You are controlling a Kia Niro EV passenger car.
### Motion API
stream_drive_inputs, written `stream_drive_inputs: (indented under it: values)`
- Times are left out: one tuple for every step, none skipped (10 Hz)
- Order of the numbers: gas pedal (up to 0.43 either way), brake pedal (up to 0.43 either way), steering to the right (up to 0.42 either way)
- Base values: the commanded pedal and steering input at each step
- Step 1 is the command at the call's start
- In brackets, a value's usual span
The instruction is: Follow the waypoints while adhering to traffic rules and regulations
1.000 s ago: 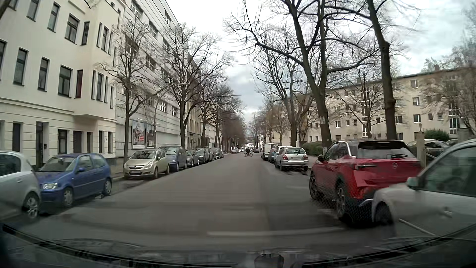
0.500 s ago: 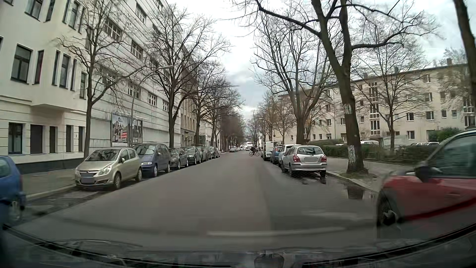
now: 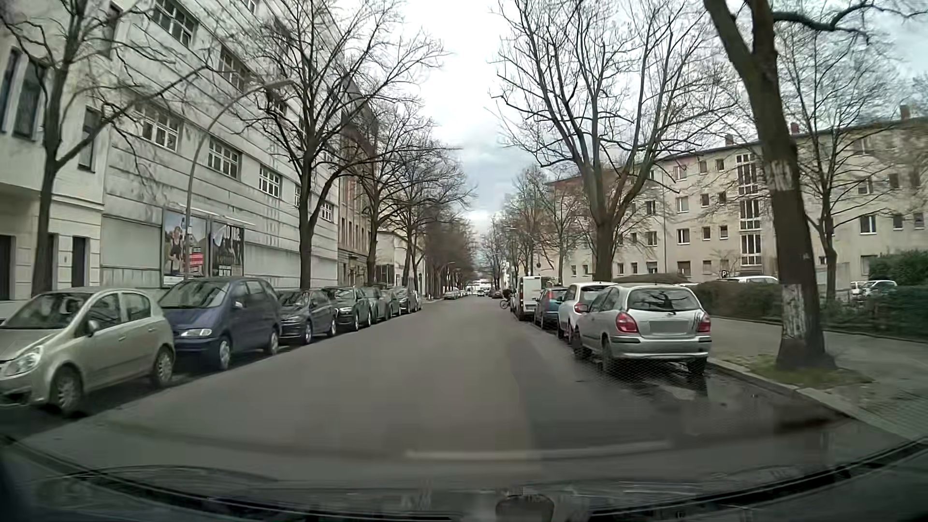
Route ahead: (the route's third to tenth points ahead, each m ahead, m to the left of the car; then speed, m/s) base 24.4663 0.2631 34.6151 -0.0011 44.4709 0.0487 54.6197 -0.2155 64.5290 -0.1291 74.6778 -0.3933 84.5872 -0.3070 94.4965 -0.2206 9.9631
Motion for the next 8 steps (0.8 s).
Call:
stream_drive_inputs:
  values:
    - [0.118, 0.012, 0.002]
    - [0.130, 0.012, 0.002]
    - [0.157, 0.012, 0.002]
    - [0.157, 0.012, 0.002]
    - [0.157, 0.012, 0.002]
    - [0.157, 0.012, 0.002]
    - [0.157, 0.012, 0.002]
    - [0.150, 0.012, 0.002]
